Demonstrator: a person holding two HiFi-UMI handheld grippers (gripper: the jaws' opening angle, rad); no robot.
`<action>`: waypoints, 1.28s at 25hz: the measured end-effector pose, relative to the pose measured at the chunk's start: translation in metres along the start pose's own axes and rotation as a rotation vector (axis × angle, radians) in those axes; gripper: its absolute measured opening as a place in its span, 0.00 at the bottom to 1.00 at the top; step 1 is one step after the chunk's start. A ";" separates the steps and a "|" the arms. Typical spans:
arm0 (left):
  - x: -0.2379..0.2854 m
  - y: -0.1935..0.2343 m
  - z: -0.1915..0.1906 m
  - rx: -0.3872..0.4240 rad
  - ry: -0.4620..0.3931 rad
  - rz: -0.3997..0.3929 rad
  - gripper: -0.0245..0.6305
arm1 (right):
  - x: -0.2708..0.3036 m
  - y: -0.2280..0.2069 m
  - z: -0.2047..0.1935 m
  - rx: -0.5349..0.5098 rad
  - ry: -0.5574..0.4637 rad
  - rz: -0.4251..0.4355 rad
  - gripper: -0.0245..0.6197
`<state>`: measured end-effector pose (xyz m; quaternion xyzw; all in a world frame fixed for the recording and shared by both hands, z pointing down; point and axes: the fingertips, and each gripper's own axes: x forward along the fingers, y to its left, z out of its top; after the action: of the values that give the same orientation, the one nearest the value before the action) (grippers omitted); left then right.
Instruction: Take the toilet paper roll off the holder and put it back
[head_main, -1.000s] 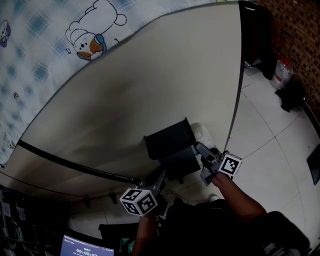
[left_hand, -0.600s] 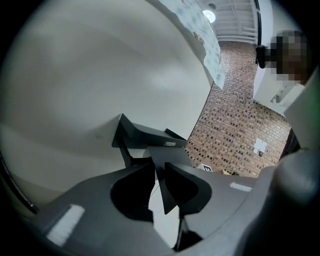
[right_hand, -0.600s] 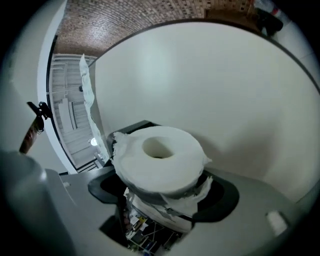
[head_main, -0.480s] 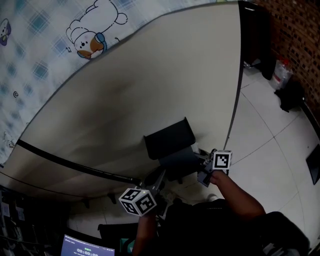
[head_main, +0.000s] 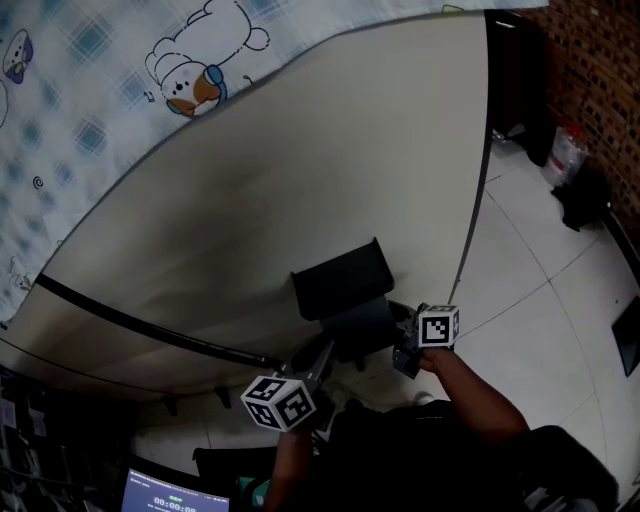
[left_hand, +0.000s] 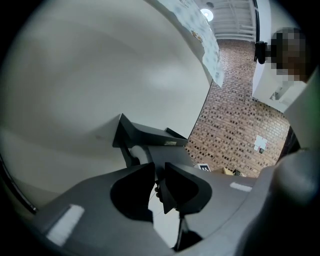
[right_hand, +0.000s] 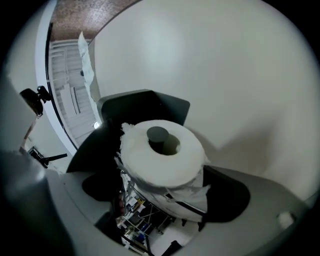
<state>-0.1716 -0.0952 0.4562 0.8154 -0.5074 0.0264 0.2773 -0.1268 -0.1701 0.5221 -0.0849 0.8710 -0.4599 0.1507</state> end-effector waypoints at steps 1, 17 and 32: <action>0.000 0.001 -0.001 0.003 -0.001 0.005 0.17 | -0.006 -0.003 0.003 -0.009 -0.010 -0.017 0.82; 0.006 0.029 -0.006 0.210 -0.072 0.224 0.16 | -0.107 0.043 0.117 -0.713 -0.288 -0.371 0.46; -0.063 0.002 0.098 0.353 -0.436 0.449 0.06 | -0.050 0.188 0.110 -1.327 -0.270 -0.456 0.04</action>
<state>-0.2273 -0.0921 0.3538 0.7055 -0.7087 -0.0008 0.0045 -0.0439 -0.1348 0.3177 -0.3947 0.9014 0.1617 0.0737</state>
